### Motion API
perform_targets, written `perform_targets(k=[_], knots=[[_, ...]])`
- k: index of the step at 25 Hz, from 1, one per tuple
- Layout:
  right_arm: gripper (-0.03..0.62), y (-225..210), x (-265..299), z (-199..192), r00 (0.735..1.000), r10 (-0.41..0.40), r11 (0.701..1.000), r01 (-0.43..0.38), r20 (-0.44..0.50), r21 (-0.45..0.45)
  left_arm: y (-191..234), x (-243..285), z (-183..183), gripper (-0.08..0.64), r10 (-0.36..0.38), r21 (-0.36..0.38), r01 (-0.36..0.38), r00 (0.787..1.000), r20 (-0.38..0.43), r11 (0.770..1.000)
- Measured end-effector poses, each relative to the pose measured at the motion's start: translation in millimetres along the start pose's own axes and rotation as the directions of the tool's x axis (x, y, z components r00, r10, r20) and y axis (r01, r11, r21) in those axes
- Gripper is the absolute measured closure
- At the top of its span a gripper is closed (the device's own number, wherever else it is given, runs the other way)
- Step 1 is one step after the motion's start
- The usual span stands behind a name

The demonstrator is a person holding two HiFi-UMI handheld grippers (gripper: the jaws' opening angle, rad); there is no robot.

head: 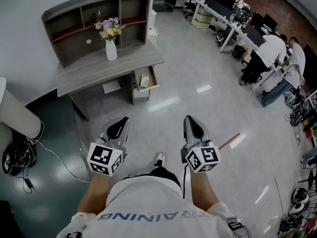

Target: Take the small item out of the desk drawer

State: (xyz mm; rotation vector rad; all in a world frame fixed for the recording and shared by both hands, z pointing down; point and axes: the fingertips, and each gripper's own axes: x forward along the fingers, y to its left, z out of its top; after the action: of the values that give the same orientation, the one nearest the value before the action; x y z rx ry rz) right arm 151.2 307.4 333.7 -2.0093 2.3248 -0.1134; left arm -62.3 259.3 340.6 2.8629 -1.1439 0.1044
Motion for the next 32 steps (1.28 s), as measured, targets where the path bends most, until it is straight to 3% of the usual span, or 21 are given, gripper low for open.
perform_targets(k=[16, 21, 32], knots=[[0.578, 32.7, 15.4, -26.3, 0.996, 0.021, 1.000, -0.023, -0.089, -0.020, 23.5, -10.4, -21.3, 0.560, 0.009, -0.053, -0.011, 1.000, -0.019, 0.999], [0.578, 30.9, 21.5, -19.1, 0.998, 0.026, 1.000, -0.026, -0.054, 0.005, 30.6, -12.1, -28.2, 0.560, 0.022, -0.094, -0.024, 1.000, -0.018, 0.995], [0.578, 64.8, 116.6, -40.3, 0.980, 0.156, 0.987, -0.159, -0.122, -0.013, 99.0, -15.5, -37.8, 0.560, 0.164, -0.133, -0.167, 0.986, -0.030, 0.977]])
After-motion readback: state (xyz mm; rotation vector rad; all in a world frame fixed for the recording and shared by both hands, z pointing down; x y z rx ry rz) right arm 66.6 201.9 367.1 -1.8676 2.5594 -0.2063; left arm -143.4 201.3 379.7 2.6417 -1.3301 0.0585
